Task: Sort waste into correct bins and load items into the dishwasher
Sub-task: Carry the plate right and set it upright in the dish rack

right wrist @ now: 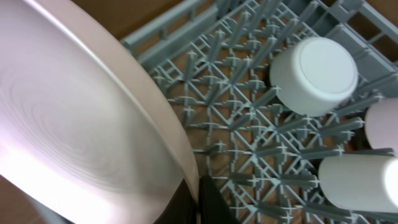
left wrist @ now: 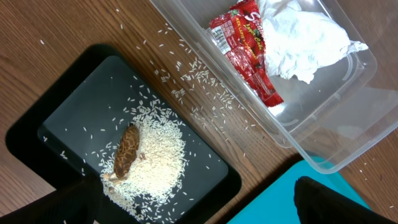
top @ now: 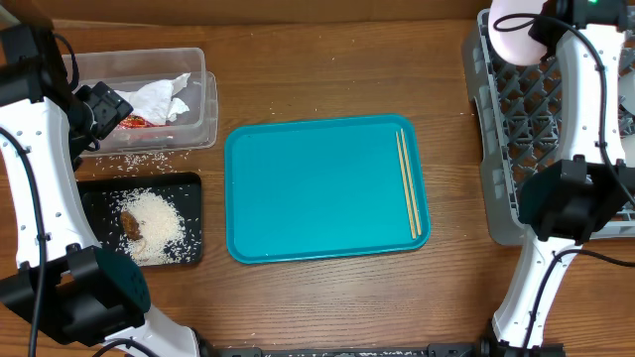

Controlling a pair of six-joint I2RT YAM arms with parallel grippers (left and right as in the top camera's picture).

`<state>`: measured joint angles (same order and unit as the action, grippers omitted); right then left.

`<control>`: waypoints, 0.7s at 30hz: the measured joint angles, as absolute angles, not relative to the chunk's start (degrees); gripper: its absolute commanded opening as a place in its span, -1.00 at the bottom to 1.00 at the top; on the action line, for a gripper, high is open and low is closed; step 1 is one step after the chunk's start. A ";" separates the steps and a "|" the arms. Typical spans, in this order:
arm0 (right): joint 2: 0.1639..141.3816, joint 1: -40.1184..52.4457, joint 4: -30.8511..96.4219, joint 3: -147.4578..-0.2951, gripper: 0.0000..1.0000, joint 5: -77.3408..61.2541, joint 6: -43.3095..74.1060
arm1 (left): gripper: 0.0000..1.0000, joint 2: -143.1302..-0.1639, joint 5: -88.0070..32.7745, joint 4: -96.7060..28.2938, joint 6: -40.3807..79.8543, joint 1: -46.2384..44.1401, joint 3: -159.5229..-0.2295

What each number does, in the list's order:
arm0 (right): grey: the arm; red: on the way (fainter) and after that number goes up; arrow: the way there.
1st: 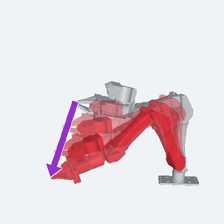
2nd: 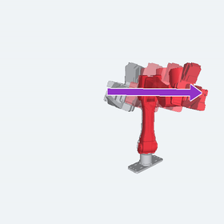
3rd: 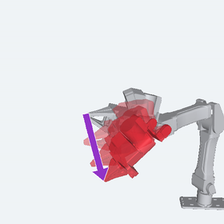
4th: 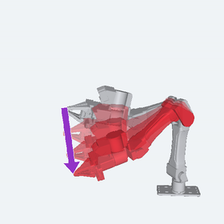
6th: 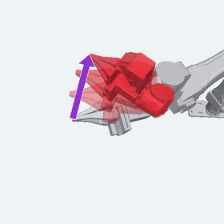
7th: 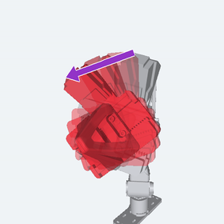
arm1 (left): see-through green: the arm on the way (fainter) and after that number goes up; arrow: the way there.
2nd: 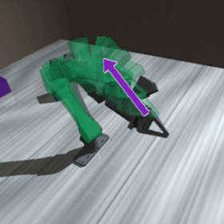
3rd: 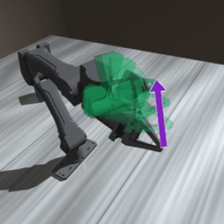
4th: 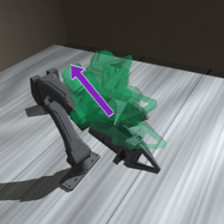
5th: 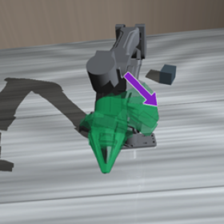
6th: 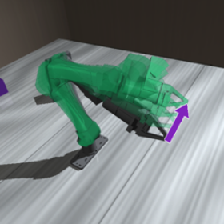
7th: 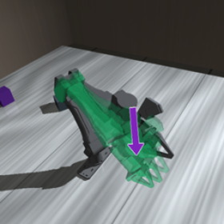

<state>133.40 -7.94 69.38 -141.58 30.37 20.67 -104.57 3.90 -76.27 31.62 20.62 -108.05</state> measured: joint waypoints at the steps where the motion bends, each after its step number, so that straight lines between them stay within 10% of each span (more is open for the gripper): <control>1: 133.40 -7.84 68.95 -140.49 -0.92 31.29 20.69 | 1.00 -104.57 3.90 -76.27 31.62 20.62 -108.05; 15: 133.36 -6.22 69.73 -136.68 -0.75 34.11 20.99 | 1.00 -104.57 3.90 -76.27 31.62 20.62 -108.05; 19: 132.90 -4.16 70.81 -136.53 0.23 33.15 20.82 | 1.00 -104.57 3.90 -76.29 31.62 20.62 -108.05; 21: 131.92 -3.07 71.55 -136.31 0.26 32.84 21.06 | 1.00 -104.57 3.90 -76.29 31.62 20.62 -108.05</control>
<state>131.92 -3.07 71.55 -136.31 32.84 21.06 -104.57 3.90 -76.29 31.62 20.62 -108.05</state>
